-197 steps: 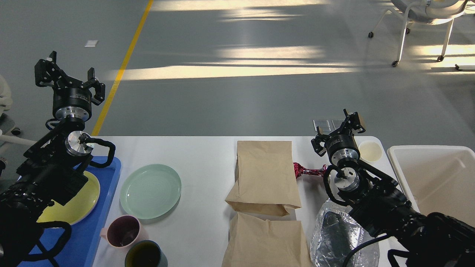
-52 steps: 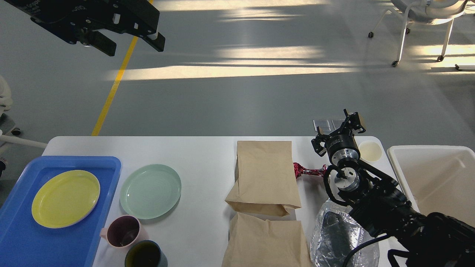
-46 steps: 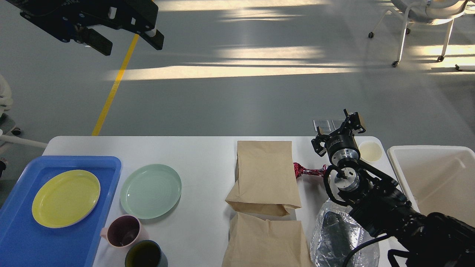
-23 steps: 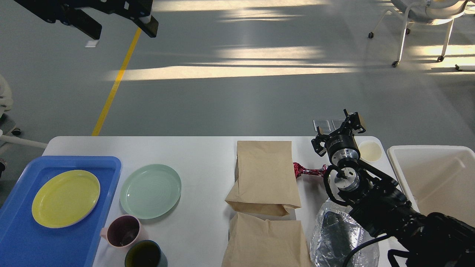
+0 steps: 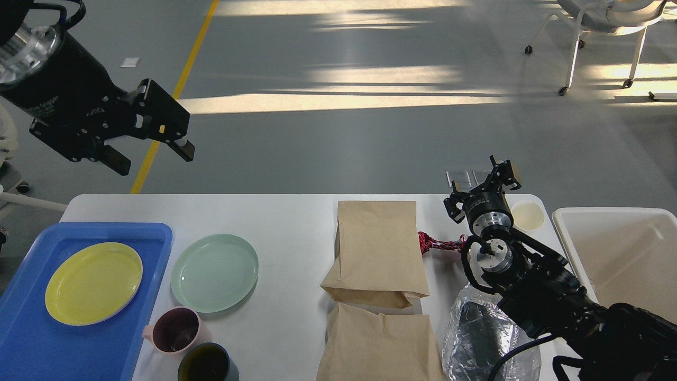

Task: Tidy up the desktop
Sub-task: 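Reach the left gripper down toward the pink cup beside the green plate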

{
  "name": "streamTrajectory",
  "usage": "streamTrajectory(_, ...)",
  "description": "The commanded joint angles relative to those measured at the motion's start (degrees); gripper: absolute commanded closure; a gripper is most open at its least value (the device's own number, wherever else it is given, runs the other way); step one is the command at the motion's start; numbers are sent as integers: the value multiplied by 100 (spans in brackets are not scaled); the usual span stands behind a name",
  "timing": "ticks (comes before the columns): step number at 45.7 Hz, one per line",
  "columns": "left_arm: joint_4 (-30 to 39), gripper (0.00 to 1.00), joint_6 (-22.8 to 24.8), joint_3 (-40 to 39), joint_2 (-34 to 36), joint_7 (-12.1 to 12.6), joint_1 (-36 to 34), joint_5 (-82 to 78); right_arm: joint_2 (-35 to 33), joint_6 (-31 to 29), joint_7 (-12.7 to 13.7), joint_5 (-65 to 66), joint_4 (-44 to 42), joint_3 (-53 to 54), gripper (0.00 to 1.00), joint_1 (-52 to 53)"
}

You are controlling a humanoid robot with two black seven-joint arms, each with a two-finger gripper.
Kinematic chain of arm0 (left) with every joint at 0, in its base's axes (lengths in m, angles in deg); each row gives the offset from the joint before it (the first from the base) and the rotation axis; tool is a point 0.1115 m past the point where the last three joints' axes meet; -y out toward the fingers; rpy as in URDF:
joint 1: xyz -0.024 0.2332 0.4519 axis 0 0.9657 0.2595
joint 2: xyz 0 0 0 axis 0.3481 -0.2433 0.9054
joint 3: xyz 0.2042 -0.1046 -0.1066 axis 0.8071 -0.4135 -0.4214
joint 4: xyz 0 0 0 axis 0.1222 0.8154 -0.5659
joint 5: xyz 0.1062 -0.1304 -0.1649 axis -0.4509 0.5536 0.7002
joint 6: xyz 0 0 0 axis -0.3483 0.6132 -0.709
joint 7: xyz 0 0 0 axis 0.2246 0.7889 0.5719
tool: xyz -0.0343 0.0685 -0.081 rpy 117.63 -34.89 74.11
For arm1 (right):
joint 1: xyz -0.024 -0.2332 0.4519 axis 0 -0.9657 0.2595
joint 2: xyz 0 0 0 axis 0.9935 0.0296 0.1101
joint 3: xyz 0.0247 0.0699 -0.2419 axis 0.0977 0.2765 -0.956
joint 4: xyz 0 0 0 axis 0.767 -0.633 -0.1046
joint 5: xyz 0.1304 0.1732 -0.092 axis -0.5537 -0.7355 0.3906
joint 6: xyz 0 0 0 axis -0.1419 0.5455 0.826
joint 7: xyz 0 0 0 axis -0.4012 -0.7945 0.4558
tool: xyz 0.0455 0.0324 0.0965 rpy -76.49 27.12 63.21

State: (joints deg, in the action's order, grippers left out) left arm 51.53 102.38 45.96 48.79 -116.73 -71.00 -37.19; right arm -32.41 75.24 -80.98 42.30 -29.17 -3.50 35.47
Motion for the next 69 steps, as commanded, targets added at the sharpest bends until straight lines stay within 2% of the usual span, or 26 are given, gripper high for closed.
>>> streamTrajectory(1,-35,3,1,-16,112,-33,667,29,0,0,0,-6,0,0,0,0)
streamTrajectory(10,-158,3,-419,-25,262,-24,1432,29,0,0,0,3,9,0,0,0)
streamTrajectory(30,-211,3,-683,-623,323,11,2795,29,0,0,0,-6,9,0,0,0)
streamTrajectory(38,-202,3,-1192,-869,279,11,3287,20,0,0,0,3,0,0,0,0)
streamTrajectory(46,-202,3,-1324,-1211,244,20,3805,29,0,0,0,-6,0,0,0,0)
streamTrajectory(52,-202,3,-1500,-1256,139,20,4008,20,0,0,0,3,0,0,0,0)
streamTrajectory(59,-211,3,-1956,-1212,-37,46,4122,11,0,0,0,-6,0,0,0,0)
streamTrajectory(63,-211,3,-2273,-1194,-195,248,4219,11,0,0,0,3,9,0,0,0)
streamTrajectory(69,-211,3,-2704,-1194,-274,678,4403,20,0,0,0,3,0,0,0,8)
